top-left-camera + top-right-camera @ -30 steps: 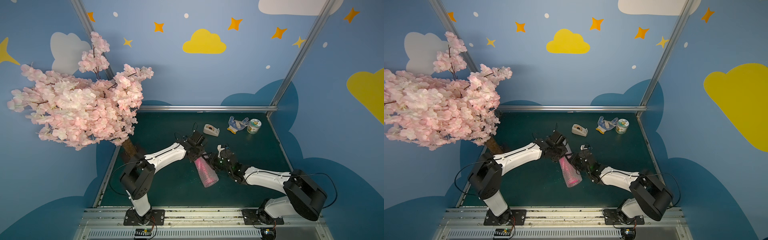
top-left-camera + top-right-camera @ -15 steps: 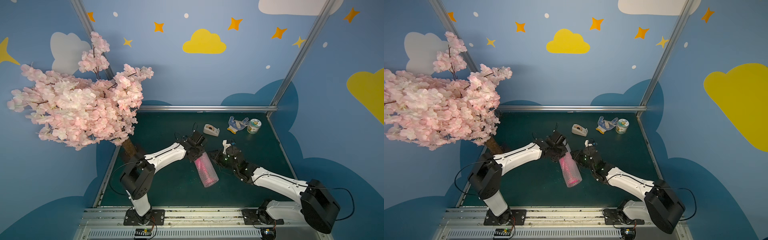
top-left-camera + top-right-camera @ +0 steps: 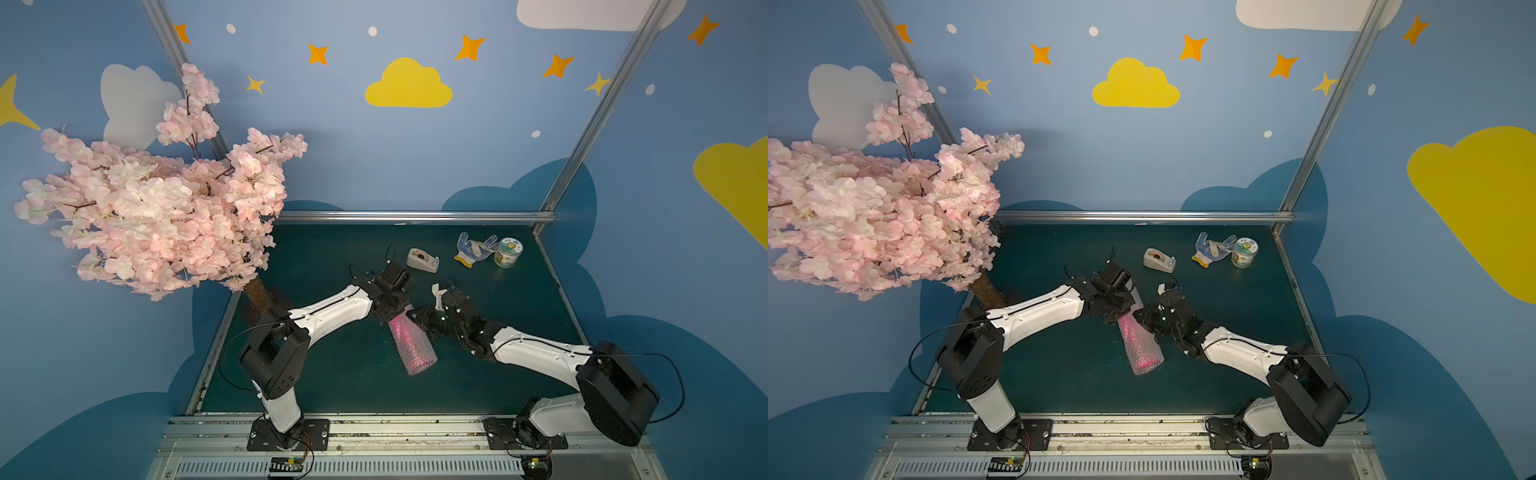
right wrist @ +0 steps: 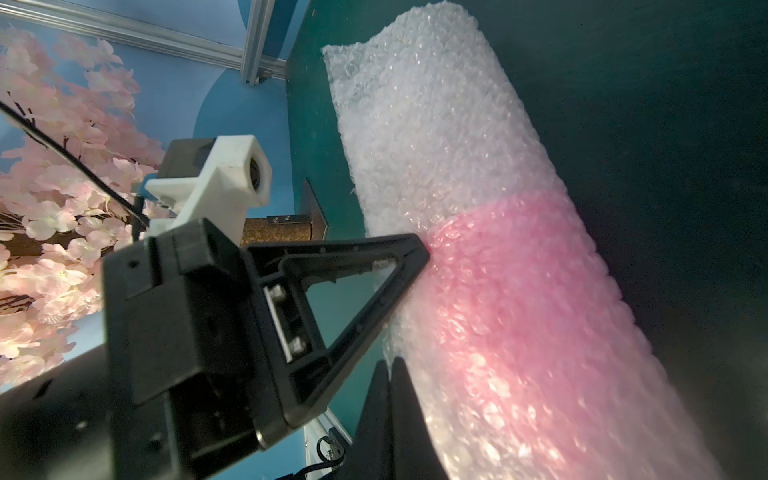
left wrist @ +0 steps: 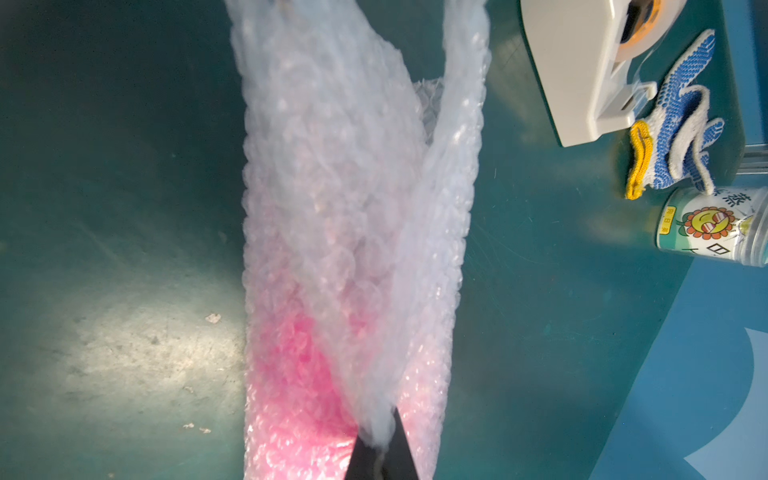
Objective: Wrap wine glasses in bubble wrap
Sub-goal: Stick the tape on the bubble wrap.
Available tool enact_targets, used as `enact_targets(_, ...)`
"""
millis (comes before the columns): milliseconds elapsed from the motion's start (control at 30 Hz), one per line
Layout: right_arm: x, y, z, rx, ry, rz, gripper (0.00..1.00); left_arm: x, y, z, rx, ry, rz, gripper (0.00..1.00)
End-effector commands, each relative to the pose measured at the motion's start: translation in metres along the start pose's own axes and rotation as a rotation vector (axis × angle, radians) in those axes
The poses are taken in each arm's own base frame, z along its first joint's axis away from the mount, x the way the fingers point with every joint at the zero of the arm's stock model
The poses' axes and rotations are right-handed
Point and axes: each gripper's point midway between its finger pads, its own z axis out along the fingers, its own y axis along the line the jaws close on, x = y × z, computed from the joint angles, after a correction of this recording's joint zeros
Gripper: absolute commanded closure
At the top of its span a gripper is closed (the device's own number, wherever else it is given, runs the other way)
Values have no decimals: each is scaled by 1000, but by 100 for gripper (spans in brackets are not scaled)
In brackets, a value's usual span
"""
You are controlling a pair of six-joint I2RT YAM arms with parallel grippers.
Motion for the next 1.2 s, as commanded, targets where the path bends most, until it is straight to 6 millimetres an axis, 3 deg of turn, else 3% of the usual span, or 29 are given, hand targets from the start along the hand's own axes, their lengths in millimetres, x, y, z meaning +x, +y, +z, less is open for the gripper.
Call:
enact_targets(0, 0, 15, 1, -53, 20, -25, 100, 12, 25, 9, -102, 53, 10, 98)
enact_targets(433, 15, 6, 18, -77, 104, -22, 100, 12, 24, 9, -94, 56, 7, 98)
enact_targets(600, 16, -1, 23, -62, 111, -12, 100, 11, 20, 8, -82, 57, 9, 98)
enact_targets(667, 18, -16, 23, -36, 114, 8, 100, 12, 20, 8, -80, 58, 11, 98)
enact_targets(1033, 22, -23, 34, -40, 164, -27, 100, 12, 16, 7, -68, 63, 14, 98)
enact_targets(1167, 25, -35, 35, 3, 177, -31, 100, 13, 16, 7, -69, 65, 15, 98)
